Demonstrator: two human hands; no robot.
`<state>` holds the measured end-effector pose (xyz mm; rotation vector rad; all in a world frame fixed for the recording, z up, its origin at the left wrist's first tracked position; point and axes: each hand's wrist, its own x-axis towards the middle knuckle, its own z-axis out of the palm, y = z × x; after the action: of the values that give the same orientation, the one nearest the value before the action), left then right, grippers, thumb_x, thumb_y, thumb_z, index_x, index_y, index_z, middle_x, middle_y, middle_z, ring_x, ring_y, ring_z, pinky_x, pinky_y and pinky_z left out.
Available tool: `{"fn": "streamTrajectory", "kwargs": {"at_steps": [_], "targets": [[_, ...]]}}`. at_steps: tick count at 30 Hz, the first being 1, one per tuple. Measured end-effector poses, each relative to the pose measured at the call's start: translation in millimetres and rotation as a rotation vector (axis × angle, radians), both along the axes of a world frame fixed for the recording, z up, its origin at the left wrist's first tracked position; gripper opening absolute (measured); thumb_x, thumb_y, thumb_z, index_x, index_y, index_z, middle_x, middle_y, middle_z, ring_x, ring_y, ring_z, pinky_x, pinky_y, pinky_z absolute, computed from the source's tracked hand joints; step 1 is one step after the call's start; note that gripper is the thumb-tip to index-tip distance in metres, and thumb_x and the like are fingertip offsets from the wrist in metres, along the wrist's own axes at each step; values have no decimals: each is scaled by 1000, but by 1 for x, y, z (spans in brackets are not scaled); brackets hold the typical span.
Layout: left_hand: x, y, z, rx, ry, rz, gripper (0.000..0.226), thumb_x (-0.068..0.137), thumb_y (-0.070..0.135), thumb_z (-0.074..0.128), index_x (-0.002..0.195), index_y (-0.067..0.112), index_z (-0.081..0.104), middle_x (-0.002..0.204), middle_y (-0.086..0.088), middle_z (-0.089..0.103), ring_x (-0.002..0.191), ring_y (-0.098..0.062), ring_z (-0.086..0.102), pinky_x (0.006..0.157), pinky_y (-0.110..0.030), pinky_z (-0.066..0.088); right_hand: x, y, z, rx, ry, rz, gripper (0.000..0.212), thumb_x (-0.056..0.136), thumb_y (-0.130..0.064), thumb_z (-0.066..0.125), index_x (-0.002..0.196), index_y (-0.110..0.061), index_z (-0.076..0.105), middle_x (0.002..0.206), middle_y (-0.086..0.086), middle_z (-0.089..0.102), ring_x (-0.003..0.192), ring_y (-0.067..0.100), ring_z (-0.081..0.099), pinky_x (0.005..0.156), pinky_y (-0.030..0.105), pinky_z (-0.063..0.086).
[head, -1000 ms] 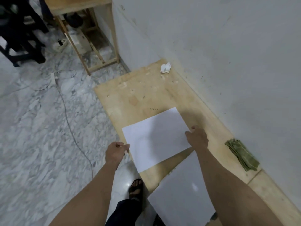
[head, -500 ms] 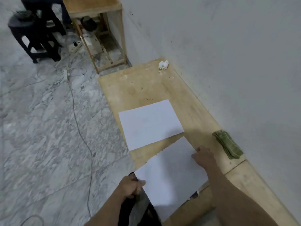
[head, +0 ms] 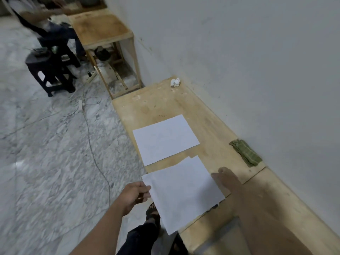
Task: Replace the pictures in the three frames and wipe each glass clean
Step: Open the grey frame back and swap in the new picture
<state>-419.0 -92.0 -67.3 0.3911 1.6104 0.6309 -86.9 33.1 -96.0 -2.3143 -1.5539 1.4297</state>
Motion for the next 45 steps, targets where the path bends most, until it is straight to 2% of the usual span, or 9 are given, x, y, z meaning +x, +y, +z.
{"fn": "streamTrajectory", "kwargs": {"at_steps": [2, 5, 12, 18, 21, 24, 33, 38, 45], "targets": [[-11, -5, 4, -39, -87, 28, 24, 94, 0, 62, 74, 7, 52, 59, -8, 52, 48, -15, 57, 56, -29, 47, -8, -13, 1, -79, 15, 39, 21, 86, -26, 55, 72, -14, 44, 80, 5, 46, 63, 16, 43, 62, 29, 35], [-20, -17, 0, -129, -112, 42, 12, 96, 2, 58, 86, 6, 56, 59, -6, 53, 50, -15, 57, 62, -30, 49, -20, -36, -2, -181, 24, 16, 26, 88, -28, 60, 82, -4, 54, 74, 11, 52, 54, 18, 43, 59, 28, 35], [-22, -35, -17, -207, -184, 125, 22, 99, 3, 51, 78, 7, 54, 56, -7, 48, 56, -20, 43, 66, -35, 48, -10, -82, -22, -174, -19, -101, 46, 78, -35, 61, 113, -5, 57, 104, 7, 60, 94, 27, 57, 90, 40, 49], [-35, -35, -34, -163, -304, 202, 21, 99, 7, 50, 113, -1, 63, 88, -13, 55, 77, -27, 51, 79, -45, 51, -11, -105, 8, -190, 65, -287, 45, 84, -23, 64, 119, 3, 53, 112, 16, 59, 102, 31, 60, 91, 39, 51], [-41, -29, -32, -188, -263, 67, 14, 97, 10, 55, 108, 3, 61, 74, -8, 45, 61, -21, 42, 66, -36, 54, -9, -116, 20, -135, 143, -429, 26, 79, -10, 65, 100, 6, 63, 88, 15, 58, 75, 28, 56, 64, 32, 44], [-40, -18, -23, -165, -97, -78, 7, 94, 11, 61, 94, 8, 67, 71, -5, 55, 62, -19, 50, 62, -32, 51, -4, -130, 32, -65, 204, -631, 13, 78, -6, 68, 72, 0, 58, 82, 17, 59, 70, 27, 55, 61, 32, 41], [50, 25, 0, 101, 147, -554, 9, 84, -8, 69, 84, 1, 70, 69, -12, 63, 52, -22, 55, 53, -26, 47, 28, -254, 55, 63, 274, -1187, 16, 82, -7, 64, 71, -4, 53, 78, 16, 60, 69, 28, 56, 62, 35, 42], [138, 8, 0, 224, 233, -829, 16, 78, 1, 73, 82, 17, 72, 93, -7, 72, 90, -28, 67, 84, -37, 56, 47, -345, 53, 99, 214, -1469, 8, 80, -4, 63, 77, 4, 64, 72, 17, 58, 64, 27, 52, 59, 34, 38], [218, -29, -21, 321, 337, -1100, 7, 77, 13, 65, 73, 12, 70, 70, -3, 62, 86, -37, 68, 74, -35, 52, 85, -409, 42, 122, 119, -1574, 8, 79, 1, 58, 73, 0, 63, 68, 15, 53, 51, 19, 39, 46, 24, 28]]}}
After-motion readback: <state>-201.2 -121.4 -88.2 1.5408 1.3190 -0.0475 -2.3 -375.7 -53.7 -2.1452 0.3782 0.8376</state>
